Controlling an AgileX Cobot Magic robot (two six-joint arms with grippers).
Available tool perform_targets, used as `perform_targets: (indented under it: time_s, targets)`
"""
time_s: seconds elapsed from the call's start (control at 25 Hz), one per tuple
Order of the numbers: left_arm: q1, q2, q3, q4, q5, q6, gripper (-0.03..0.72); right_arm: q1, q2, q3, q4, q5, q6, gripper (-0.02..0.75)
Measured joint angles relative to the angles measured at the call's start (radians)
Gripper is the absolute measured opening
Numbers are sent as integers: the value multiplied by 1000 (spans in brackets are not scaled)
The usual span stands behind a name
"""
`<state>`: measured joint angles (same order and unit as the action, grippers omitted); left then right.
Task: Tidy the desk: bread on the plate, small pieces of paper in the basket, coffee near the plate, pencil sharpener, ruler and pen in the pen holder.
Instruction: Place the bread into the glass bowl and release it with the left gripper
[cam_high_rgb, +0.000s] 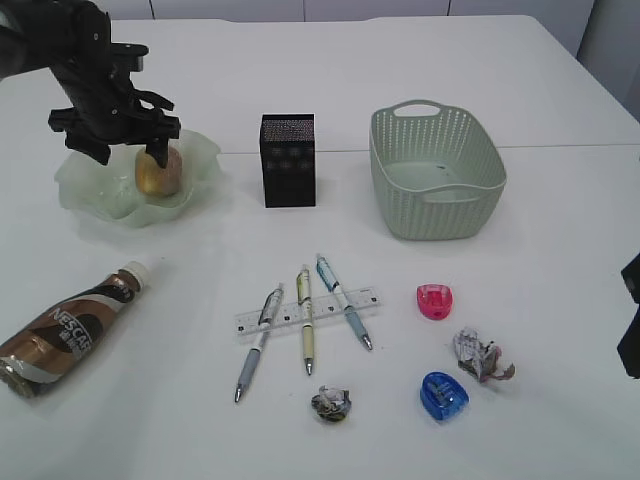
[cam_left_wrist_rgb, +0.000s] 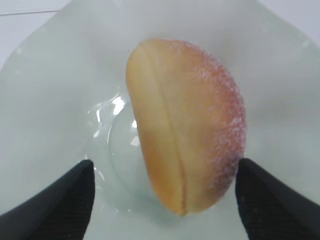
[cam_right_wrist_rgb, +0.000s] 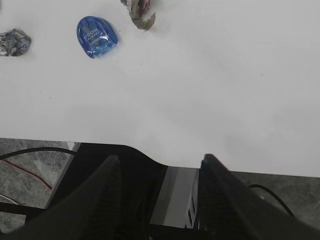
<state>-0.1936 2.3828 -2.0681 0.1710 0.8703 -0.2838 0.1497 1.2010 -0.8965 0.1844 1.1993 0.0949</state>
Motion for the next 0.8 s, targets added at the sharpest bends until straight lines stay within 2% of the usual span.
perform_targets:
  time_s: [0.2,0.4,0.64,0.8]
  targets:
    - [0,-2,0,12,31,0,642,0,0,0,0,-24,0,376]
    - [0,-68,0,12,84,0,595,0,0,0,0,-101,1,376]
    - [0,-158,-4,13,325,0,571,0,0,0,0,-111,1,376]
    - [2,-198,-4,-29,359,0,562,0,15,0,0,-102,1,376]
